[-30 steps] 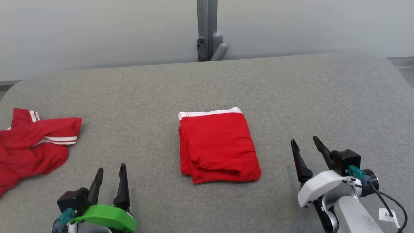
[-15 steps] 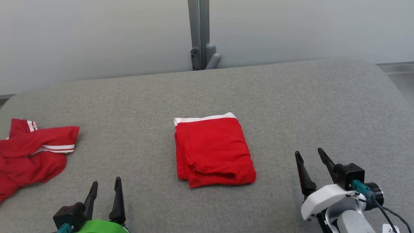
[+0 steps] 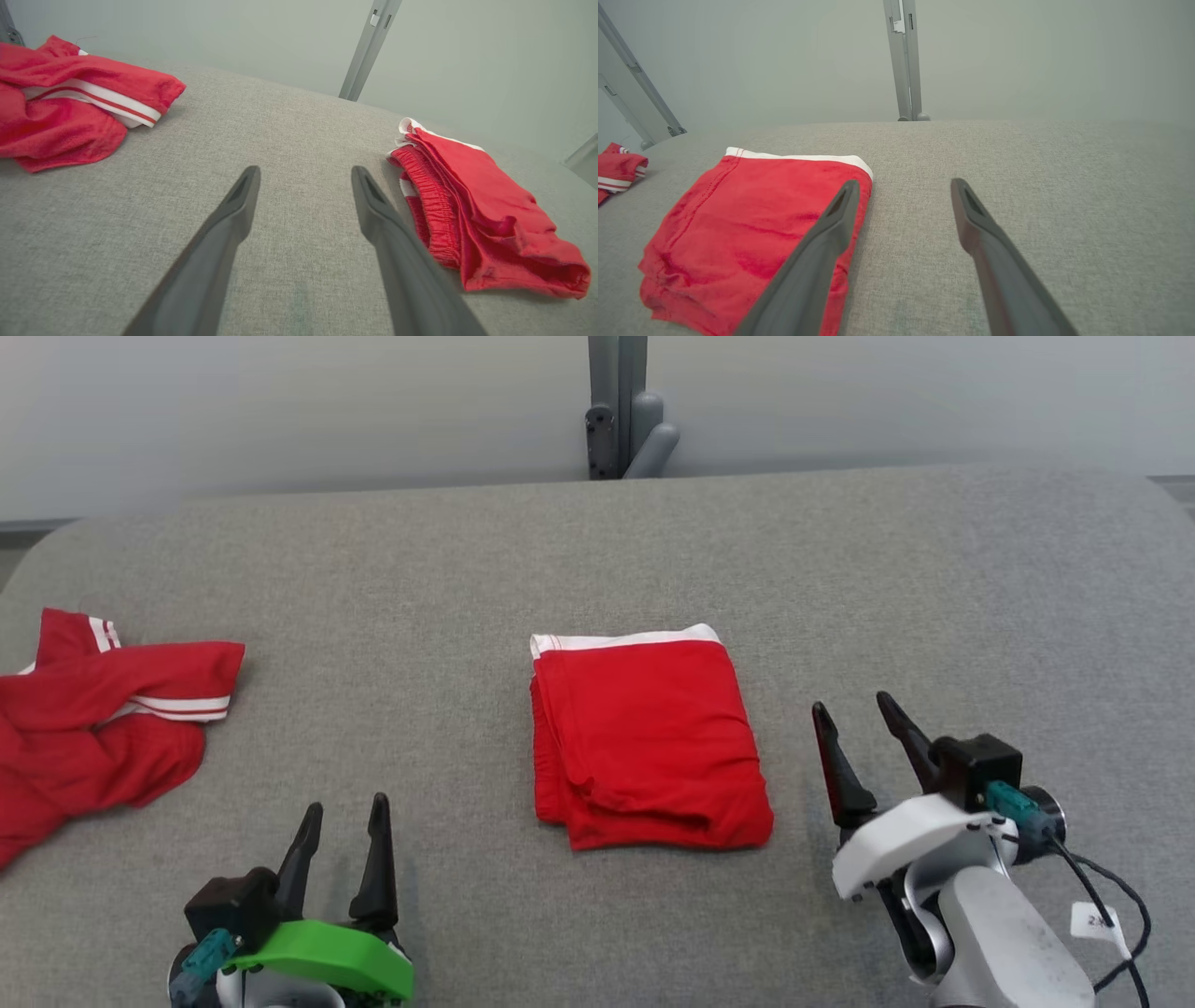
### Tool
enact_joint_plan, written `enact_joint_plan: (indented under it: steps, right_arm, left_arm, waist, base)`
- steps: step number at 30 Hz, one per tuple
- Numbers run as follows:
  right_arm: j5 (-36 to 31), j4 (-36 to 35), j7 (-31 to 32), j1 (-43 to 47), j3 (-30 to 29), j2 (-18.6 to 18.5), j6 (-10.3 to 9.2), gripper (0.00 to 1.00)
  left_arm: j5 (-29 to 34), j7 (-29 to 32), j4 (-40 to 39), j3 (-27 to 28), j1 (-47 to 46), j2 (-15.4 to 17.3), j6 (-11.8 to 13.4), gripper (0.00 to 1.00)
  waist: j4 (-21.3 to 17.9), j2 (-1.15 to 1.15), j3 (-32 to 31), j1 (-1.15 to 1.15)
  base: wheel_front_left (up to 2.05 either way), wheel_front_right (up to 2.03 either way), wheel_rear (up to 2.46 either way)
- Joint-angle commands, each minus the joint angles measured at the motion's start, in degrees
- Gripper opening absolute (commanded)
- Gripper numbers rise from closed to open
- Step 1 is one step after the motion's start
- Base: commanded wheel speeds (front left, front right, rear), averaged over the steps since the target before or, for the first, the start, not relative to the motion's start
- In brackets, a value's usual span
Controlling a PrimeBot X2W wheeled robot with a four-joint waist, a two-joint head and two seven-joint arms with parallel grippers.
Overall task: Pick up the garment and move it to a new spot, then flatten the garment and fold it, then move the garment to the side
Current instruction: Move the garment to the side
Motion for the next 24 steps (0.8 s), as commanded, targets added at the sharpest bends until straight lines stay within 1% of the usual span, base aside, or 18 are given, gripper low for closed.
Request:
enact_joint_plan:
  steps: [1,5,10,12,15,17,18,19,20,22,24]
  right_arm:
    - [0.40,1.78,-0.14,-2.49,0.56,-0.16,0.00,1.00]
    - [2.28,7.87,-0.13,-8.54,3.62,-0.19,0.00,1.00]
    - [7.60,16.83,-0.14,-14.45,5.15,-0.19,0.00,1.00]
    - [8.13,20.38,-0.14,-16.71,5.77,-0.23,0.00,1.00]
    - [12.35,25.29,0.73,-18.53,7.50,-0.20,0.00,1.00]
    - [15.44,27.28,1.63,-19.40,9.50,-0.18,0.00,1.00]
    - [16.23,28.09,1.64,-19.71,10.50,-0.18,0.00,0.96]
    - [16.90,28.73,1.57,-19.89,11.53,-0.07,0.00,0.41]
    - [17.76,29.03,1.35,-20.13,12.23,-0.02,0.00,0.00]
    - [17.67,29.78,0.80,-20.80,13.35,-0.05,0.00,0.00]
    - [17.83,30.05,0.17,-21.26,13.14,-0.21,-0.03,0.00]
  left_arm:
    - [-0.14,-0.01,-0.11,-0.79,-1.39,0.26,0.20,1.00]
    - [-0.70,-0.01,0.28,-1.79,-3.13,0.26,0.20,1.00]
    - [-1.82,-0.01,0.19,-2.81,-4.16,0.23,0.19,1.00]
    - [-1.92,-0.01,0.15,-3.11,-4.45,0.23,0.19,1.00]
    - [-1.91,-0.01,0.11,-3.14,-4.72,0.23,0.19,1.00]
    - [-1.88,-0.01,0.18,-3.17,-4.89,0.23,0.21,1.00]
    - [-1.82,-0.01,0.17,-3.27,-5.02,0.24,0.22,1.00]
    - [-1.78,-0.01,0.17,-3.35,-5.11,0.23,0.23,1.00]
    - [-1.67,-0.01,0.15,-3.43,-5.14,0.23,0.23,1.00]
    - [-1.30,-0.01,0.05,-3.52,-4.95,0.24,0.25,1.00]
    - [-1.06,-0.01,0.07,-3.44,-4.73,0.24,0.24,1.00]
  waist:
    - [3.92,0.00,5.17,0.00]
    - [6.36,0.00,7.71,0.00]
    - [8.84,0.00,9.21,0.00]
    - [9.45,0.00,9.49,0.00]
    - [9.82,0.00,9.69,0.00]
    - [9.80,0.00,9.80,0.00]
    - [9.69,0.00,9.79,0.00]
    - [9.48,0.00,9.73,0.00]
    - [9.20,0.00,9.63,0.00]
    - [8.36,0.00,9.21,0.00]
    - [7.24,0.00,8.53,0.00]
  base:
    - [0.00,0.00,0.00]
    - [0.00,0.00,0.00]
    - [0.00,0.00,0.00]
    - [0.00,0.00,0.00]
    - [0.00,0.00,0.00]
    - [0.00,0.00,0.00]
    - [0.00,0.00,0.00]
    - [0.00,0.00,0.00]
    - [0.00,0.00,0.00]
    - [0.00,0.00,0.00]
    - [0.00,0.00,0.00]
